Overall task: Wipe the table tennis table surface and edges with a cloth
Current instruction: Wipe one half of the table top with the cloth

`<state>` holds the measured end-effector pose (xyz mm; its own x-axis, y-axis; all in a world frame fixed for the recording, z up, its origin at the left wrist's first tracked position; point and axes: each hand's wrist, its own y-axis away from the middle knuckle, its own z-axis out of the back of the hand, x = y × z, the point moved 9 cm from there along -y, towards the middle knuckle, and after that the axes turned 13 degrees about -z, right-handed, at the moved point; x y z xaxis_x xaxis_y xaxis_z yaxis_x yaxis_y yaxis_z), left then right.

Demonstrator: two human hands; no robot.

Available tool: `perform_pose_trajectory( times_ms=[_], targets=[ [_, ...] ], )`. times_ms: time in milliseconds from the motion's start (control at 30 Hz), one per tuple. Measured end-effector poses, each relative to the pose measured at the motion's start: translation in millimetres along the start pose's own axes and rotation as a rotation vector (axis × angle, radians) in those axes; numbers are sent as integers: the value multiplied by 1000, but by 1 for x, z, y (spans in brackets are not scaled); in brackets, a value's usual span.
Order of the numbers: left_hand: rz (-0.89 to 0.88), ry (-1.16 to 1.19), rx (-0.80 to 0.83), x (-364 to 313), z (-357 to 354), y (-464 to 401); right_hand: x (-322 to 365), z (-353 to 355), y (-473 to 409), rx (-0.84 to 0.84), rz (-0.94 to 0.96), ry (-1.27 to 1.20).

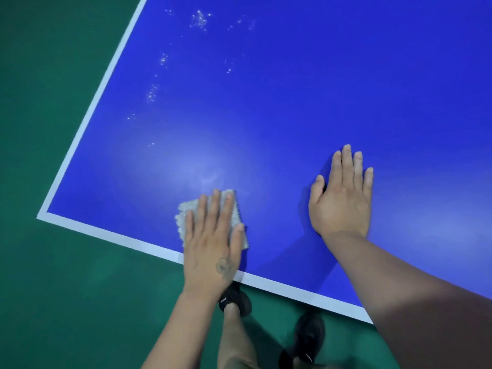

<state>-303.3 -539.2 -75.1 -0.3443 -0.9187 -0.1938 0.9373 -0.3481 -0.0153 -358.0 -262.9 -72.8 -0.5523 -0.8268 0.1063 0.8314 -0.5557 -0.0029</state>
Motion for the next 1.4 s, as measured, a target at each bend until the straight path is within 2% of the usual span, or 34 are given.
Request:
perform_pose_trajectory(
  times_ms=[167,300,433,567,633,833,1033,1200,1400],
  targets=[
    [247,30,-4,68,3,-43,0,-1,1,-5,-5,4],
    [315,54,-30,64,-4,-103,2,-2,2,3,2,1],
    [98,24,-40,12,-7,-133,2,-2,1,19,-8,-2],
    [-206,-3,17,-26,-5,-94,5,-2,2,65,-28,1],
    [-293,-6,49,-23,-3,-66,13,5,2,61,-48,-16],
    [-268,3,59,55,11,-36,95,8,-13,48,11,-87],
    [-131,-37,38,130,15,-110,159,-20,-33,98,3,-22],
    [-126,-4,-4,115,11,-178,161,-24,-31,42,-31,-44],
    [-313,10,24,80,10,-170,160,-22,-31,53,-52,-53]
  ],
)
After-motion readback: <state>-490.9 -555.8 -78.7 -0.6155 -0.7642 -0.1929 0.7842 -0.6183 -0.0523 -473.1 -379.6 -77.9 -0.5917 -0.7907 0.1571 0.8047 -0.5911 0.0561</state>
